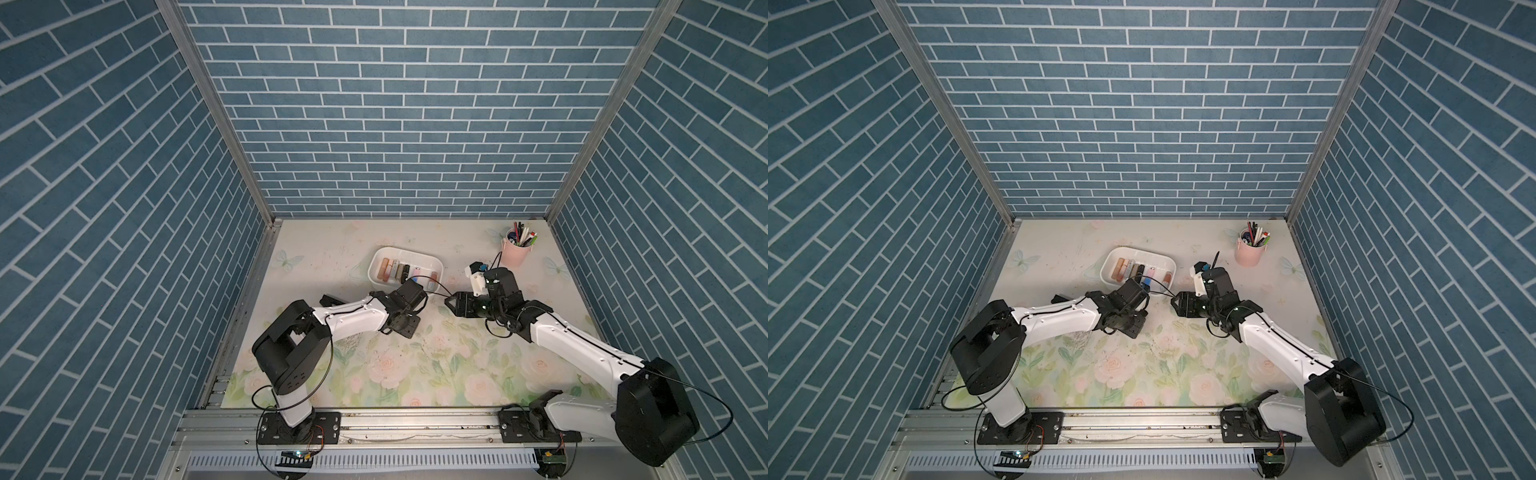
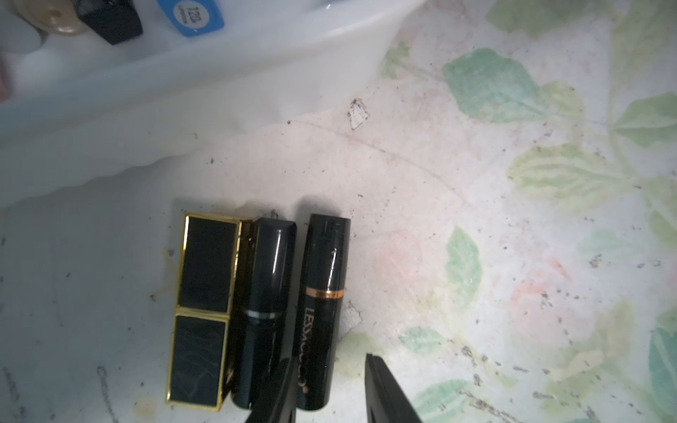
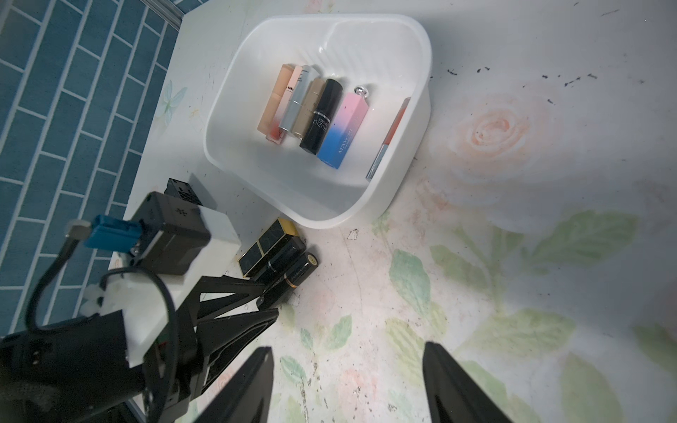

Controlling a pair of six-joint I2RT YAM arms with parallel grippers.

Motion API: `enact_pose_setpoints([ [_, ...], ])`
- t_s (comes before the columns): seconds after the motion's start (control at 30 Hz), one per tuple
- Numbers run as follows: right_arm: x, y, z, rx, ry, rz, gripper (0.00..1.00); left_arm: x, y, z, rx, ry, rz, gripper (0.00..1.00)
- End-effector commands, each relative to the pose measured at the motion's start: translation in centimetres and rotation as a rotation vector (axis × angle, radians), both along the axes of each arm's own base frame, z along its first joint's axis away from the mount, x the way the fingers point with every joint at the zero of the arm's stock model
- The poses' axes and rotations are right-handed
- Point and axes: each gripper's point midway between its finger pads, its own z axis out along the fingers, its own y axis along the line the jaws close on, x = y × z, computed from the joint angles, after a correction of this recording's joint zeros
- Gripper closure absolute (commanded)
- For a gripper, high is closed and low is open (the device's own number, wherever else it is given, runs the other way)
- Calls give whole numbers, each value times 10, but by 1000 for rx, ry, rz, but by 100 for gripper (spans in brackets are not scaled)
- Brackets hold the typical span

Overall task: Put the lipstick into the storage box
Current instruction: Pick up the lipstick at the center of the board.

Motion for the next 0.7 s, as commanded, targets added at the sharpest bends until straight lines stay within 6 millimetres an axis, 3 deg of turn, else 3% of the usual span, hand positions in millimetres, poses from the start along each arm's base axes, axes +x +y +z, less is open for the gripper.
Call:
enact_pose_setpoints([
  [0.0, 1, 1, 5, 13, -20, -7, 31, 1, 0, -3, 38, -3, -12, 65],
  [0.67, 2, 2, 5, 9, -24, 2, 31, -2, 2, -22, 115, 22, -26, 63],
])
